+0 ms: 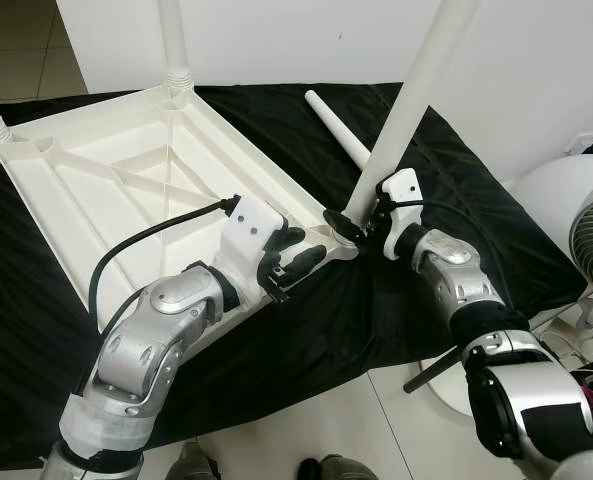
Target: Building children table
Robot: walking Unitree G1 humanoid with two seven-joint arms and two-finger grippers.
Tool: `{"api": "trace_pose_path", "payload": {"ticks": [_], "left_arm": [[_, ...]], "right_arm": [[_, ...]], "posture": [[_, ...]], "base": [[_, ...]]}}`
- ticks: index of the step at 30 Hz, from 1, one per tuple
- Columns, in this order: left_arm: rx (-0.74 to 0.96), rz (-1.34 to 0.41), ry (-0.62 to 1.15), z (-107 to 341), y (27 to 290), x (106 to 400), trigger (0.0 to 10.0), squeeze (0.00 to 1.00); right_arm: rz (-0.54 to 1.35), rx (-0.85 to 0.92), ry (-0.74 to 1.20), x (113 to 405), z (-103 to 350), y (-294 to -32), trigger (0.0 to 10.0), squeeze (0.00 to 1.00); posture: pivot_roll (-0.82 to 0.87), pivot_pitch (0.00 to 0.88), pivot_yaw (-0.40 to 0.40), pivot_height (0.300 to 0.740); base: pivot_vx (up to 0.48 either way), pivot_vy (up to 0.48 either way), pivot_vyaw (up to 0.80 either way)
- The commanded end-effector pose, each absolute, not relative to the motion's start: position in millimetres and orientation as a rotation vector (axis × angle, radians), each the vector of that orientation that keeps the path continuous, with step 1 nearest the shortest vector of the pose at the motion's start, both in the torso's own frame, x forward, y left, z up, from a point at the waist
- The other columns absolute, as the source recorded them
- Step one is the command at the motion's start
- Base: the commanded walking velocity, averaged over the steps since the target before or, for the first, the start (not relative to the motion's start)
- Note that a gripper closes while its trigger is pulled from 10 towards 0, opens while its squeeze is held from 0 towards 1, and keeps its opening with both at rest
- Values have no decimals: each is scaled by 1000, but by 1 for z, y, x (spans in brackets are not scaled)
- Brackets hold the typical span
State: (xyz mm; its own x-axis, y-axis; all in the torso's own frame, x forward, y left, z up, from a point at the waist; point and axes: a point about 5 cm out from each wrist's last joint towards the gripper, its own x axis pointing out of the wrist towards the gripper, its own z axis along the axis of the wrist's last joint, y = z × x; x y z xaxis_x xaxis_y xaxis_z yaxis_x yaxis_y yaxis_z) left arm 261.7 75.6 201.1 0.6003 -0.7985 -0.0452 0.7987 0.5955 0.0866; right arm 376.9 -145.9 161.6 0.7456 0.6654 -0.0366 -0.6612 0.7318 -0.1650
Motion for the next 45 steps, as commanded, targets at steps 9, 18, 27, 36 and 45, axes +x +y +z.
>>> {"api": "trace_pose_path", "payload": {"ticks": [9,18,27,36,45], "left_arm": [[102,-909,9,201,77,264,10000,0],[100,-913,13,201,77,263,10000,0],[101,-907,17,199,78,261,10000,0],[108,-884,20,197,82,261,10000,0],[114,-874,18,197,85,261,10000,0]], "right_arm": [[731,-157,73,371,138,-153,0,0],[601,-110,93,373,130,-151,10000,0],[465,-72,76,373,125,-148,10000,0],[170,70,33,361,121,-119,10000,0],[82,150,7,346,122,-92,10000,0]], "posture": [[-15,62,-46,740],[-20,73,-47,740],[-17,80,-64,740],[-8,72,-83,740],[-8,69,-79,740]], "base": [[0,0,0],[0,0,0],[0,0,0],[0,0,0],[0,0,0]]}}
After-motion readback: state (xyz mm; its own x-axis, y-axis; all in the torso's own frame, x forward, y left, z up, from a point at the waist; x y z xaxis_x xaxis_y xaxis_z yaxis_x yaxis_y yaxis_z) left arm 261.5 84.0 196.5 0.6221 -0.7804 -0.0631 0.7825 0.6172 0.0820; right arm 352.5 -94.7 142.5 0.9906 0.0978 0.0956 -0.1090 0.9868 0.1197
